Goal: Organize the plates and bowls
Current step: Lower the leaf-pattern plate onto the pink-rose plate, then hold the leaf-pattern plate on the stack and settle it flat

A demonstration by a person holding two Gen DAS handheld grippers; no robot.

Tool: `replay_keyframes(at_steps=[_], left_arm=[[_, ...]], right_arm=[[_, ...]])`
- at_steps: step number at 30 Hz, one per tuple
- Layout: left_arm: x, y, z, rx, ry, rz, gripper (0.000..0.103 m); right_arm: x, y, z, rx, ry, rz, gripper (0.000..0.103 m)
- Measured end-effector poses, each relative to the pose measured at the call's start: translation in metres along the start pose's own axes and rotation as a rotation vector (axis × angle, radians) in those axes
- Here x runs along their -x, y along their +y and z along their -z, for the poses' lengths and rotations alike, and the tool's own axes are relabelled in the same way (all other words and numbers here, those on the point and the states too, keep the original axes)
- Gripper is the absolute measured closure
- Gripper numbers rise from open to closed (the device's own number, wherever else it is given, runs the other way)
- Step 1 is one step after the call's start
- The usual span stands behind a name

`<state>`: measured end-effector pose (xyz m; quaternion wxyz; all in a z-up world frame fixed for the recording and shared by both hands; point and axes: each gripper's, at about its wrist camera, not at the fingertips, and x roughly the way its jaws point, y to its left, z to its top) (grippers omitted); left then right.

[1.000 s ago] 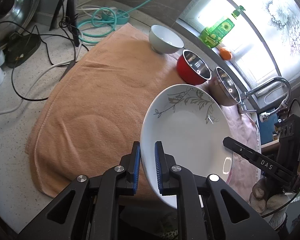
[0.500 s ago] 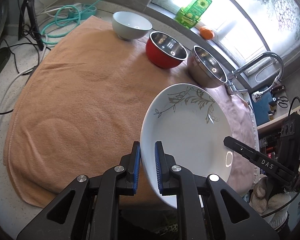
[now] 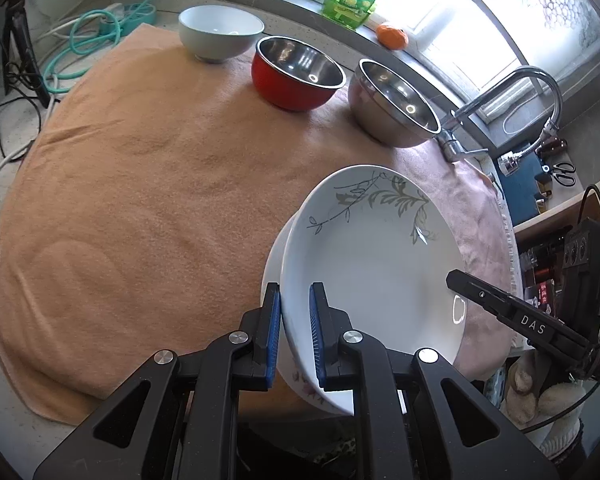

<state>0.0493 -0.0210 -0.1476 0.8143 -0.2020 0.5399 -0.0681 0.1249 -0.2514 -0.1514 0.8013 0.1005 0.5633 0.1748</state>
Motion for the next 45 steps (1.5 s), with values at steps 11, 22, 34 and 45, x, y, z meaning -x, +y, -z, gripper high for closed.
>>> replay_keyframes(at_steps=[11,22,34,45], left_arm=[[-0.013,-0.006,0.004,-0.018,0.03,-0.01,0.091],[-0.02,-0.008,0.006,-0.028,0.04,-0.026,0.091],[-0.02,-0.009,0.007,-0.033,0.042,-0.029,0.091],[-0.021,-0.011,0.007,-0.051,0.048,-0.031,0.091]], right_arm=[[-0.006,-0.013,0.006,-0.019,0.018,0.026,0.093],[-0.011,-0.015,0.007,-0.015,0.022,0.043,0.093],[-0.011,-0.015,0.007,-0.007,0.025,0.05,0.093],[-0.012,-0.012,0.007,0.0,0.027,0.075,0.09]])
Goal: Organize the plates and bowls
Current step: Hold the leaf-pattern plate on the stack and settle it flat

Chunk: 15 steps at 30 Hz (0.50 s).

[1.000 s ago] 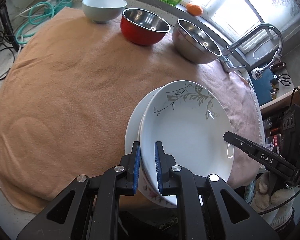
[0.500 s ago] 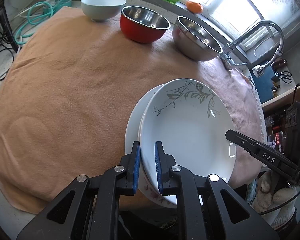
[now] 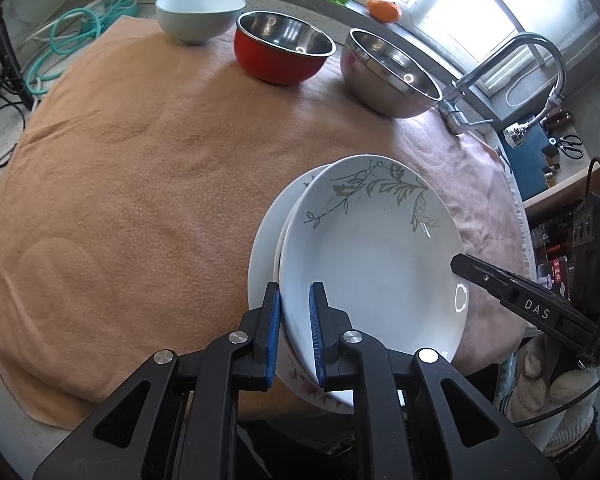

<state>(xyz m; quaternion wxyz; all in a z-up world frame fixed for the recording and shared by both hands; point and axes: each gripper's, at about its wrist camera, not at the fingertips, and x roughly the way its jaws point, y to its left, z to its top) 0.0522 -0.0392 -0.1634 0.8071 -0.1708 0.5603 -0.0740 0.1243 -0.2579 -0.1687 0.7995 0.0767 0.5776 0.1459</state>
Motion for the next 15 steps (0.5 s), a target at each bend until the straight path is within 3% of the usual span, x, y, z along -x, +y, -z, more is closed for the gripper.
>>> replay_keyframes(at_steps=[15], left_arm=[[0.021,0.006,-0.006,0.008,-0.043,0.019,0.091]], right_arm=[[0.011,-0.004,0.0,-0.027,-0.027,-0.015,0.09]])
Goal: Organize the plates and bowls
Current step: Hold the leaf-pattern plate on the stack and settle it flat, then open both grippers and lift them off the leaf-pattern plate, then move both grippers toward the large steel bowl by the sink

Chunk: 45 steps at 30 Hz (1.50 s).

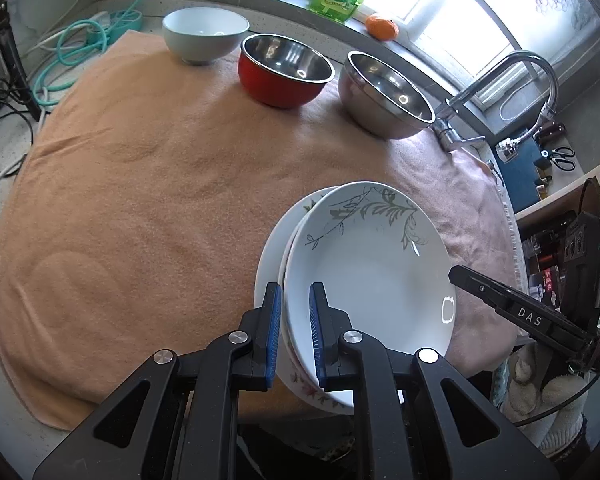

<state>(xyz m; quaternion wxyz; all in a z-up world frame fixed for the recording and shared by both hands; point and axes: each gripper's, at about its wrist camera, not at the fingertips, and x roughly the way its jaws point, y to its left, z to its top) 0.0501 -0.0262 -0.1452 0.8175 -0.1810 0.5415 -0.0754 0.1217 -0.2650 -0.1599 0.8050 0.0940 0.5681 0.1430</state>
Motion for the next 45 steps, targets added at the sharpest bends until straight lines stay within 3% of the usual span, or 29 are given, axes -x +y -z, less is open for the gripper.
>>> replay_keyframes(at_steps=[6,29,37,40,45], left_arm=[[0.008,-0.001,-0.011,-0.028,-0.022,-0.003,0.09],[0.021,-0.025,-0.07,-0.323,-0.083,0.017,0.09],[0.022,-0.034,-0.075,-0.324,-0.102,-0.001,0.09],[0.022,-0.04,-0.075,-0.306,-0.117,-0.018,0.084],[0.018,-0.058,-0.076,-0.259,-0.143,-0.047,0.083]], right_arm=[[0.009,0.004,-0.002,-0.004,-0.034,0.003,0.09],[0.041,0.029,-0.03,-0.115,-0.183,0.111,0.076],[0.051,0.027,-0.041,-0.113,-0.221,0.11,0.076],[0.051,0.023,-0.049,-0.097,-0.225,0.097,0.076],[0.051,0.013,-0.065,-0.044,-0.224,0.063,0.076]])
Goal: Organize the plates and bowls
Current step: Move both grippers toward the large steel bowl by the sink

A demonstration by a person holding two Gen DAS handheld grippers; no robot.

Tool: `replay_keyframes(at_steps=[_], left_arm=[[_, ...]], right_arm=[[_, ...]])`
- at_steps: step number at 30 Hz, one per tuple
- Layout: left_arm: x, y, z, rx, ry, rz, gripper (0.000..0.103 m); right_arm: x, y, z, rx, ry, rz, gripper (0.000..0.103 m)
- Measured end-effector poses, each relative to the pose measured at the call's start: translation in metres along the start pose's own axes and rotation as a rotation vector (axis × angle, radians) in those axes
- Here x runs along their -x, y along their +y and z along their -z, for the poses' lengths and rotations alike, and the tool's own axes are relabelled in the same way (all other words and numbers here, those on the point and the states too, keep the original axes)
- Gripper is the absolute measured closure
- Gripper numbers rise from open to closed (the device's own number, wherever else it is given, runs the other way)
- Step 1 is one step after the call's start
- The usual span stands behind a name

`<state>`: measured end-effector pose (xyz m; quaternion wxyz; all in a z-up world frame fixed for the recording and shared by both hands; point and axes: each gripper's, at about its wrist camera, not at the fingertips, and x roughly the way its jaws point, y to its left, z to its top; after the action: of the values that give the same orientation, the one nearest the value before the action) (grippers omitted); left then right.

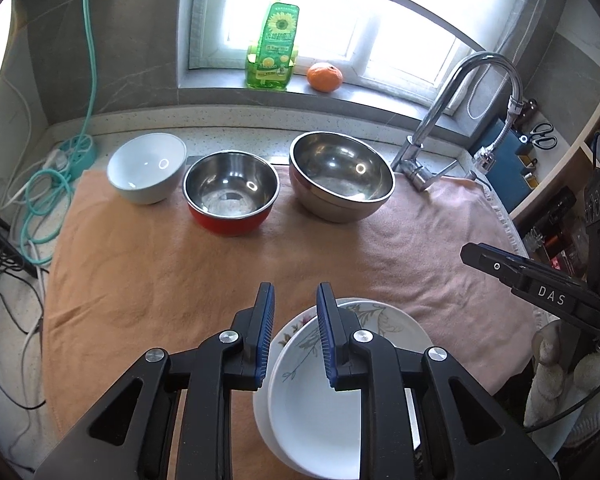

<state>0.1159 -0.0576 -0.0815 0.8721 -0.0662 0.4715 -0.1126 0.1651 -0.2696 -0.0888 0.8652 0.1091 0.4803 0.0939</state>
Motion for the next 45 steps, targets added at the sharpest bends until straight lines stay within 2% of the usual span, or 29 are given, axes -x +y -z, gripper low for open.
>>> replay_keyframes(at_steps=[11,18,30,38,45], left_arm=[[-0.023,-0.046,-0.009,0.119,-0.016,-0.052,0.083],[-0.037,-0.063,-0.02,0.182,-0.029,-0.077,0.083],[-0.062,-0.064,-0.039,0.309,-0.023,-0.098,0.083],[-0.076,-0.051,-0.051,0.405,-0.015,-0.103,0.083],[-0.086,-0.044,-0.06,0.441,-0.011,-0.116,0.083]], right_arm=[[-0.014,-0.045,-0.041,0.122,0.039,-0.086,0.076],[-0.024,-0.06,-0.066,0.203,0.036,-0.117,0.076],[-0.051,-0.061,-0.103,0.329,0.038,-0.145,0.076],[-0.081,-0.051,-0.124,0.418,0.065,-0.152,0.076],[-0.107,-0.047,-0.144,0.45,0.088,-0.165,0.076]])
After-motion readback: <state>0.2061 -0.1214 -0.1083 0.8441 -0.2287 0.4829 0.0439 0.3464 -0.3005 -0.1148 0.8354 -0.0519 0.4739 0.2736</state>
